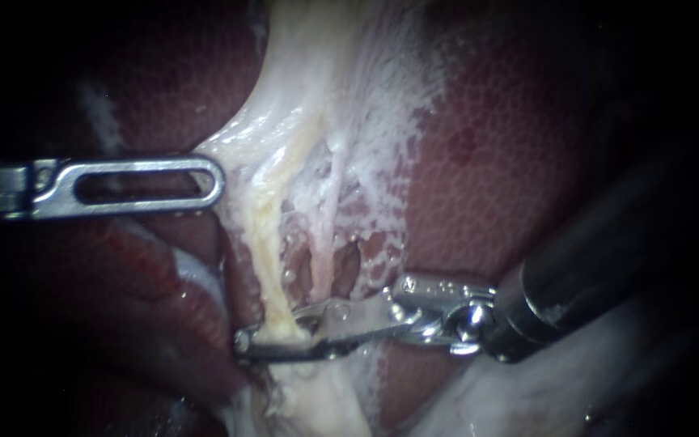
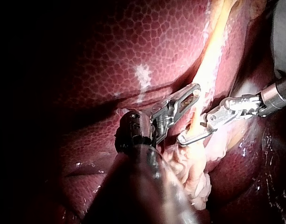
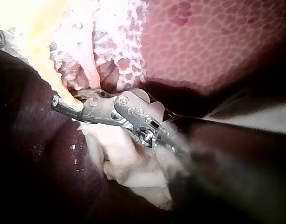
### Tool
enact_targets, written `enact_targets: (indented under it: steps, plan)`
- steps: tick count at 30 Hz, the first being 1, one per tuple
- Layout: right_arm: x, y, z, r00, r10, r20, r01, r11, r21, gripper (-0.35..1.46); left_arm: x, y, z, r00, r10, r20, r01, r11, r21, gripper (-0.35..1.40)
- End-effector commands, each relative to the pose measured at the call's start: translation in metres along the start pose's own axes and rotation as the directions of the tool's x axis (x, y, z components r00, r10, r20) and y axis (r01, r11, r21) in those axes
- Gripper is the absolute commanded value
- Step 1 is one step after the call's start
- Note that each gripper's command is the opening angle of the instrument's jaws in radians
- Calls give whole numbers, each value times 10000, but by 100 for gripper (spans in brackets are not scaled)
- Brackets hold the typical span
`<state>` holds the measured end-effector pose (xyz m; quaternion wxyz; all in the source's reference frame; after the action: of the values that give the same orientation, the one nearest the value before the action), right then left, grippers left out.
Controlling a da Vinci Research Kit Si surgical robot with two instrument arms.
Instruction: Going back first clip left tube
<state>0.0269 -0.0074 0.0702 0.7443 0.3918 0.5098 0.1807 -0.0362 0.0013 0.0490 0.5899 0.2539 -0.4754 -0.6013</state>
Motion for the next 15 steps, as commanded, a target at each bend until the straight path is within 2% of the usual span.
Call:
enact_targets:
  steps: [1, 11, 12, 14, 15]
  plan:
    - [0, 0, 0, 10000, 1, 5, -1, 10000, -1, -35, 1, 1, 0, 10000, 6, 2, -6, 10000, 2, -35]
    - [0, -1, -1, 10000, -2, 8, 2, 10000, 5, -35, 1, 1, 1, 10000, 9, 7, -9, 10000, -1, -35]
    - [0, -1, -1, 10000, -3, 9, 3, 10000, 7, -26, 1, 1, 1, 10000, 9, 7, -9, 10000, -2, -35]
    - [0, -1, -2, 10000, 56, 10, -56, 10000, 8, 2, 1, 1, 1, 10000, 9, 7, -9, 10000, -2, -35]
    - [0, -1, -2, 9998, -179, 7, 179, 9998, 26, 18, 1, 1, 1, 10000, 9, 7, -9, 10000, -2, -35]
